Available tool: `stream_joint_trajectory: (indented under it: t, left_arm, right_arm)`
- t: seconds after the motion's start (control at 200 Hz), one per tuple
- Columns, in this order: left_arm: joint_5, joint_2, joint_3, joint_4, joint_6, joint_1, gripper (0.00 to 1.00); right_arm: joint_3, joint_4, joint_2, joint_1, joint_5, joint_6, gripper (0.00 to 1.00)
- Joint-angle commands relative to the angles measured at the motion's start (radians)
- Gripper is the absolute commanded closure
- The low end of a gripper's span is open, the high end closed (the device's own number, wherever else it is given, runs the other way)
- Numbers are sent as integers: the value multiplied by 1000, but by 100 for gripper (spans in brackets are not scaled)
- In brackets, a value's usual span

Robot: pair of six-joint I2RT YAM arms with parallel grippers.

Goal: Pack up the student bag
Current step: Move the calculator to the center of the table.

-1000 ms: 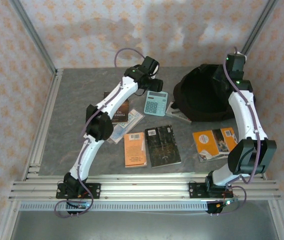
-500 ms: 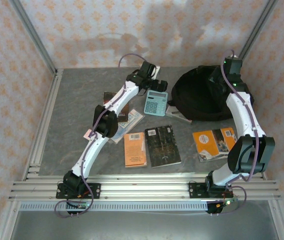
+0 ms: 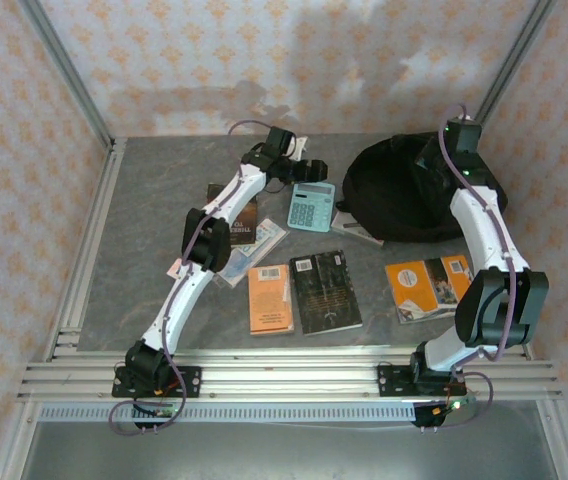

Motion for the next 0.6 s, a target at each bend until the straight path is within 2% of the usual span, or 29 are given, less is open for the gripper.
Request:
stream_joint_trajectory:
  t: [0.0, 0.15, 0.245, 0.41, 0.525, 0.595]
  left_arm:
    - [136, -2, -6, -86, -14, 16, 23]
    - [166, -43, -51, -179, 47, 22, 39]
    - [152, -98, -120, -215, 92, 26, 45]
    - [132, -168, -196, -290, 163, 30, 48]
    - [152, -202, -238, -305, 173, 31, 54]
    - [175, -219, -262, -318, 177, 30, 54]
  right_arm:
    - [-21, 41, -49, -4, 1, 13, 100]
    - [-44, 47, -71, -4, -1, 26, 100]
    - [-54, 44, -78, -5, -11, 33, 100]
    - [-76, 53, -97, -5, -17, 41, 100]
    - [-85, 59, -105, -5, -23, 51, 100]
    - [-86, 60, -107, -4, -33, 55, 100]
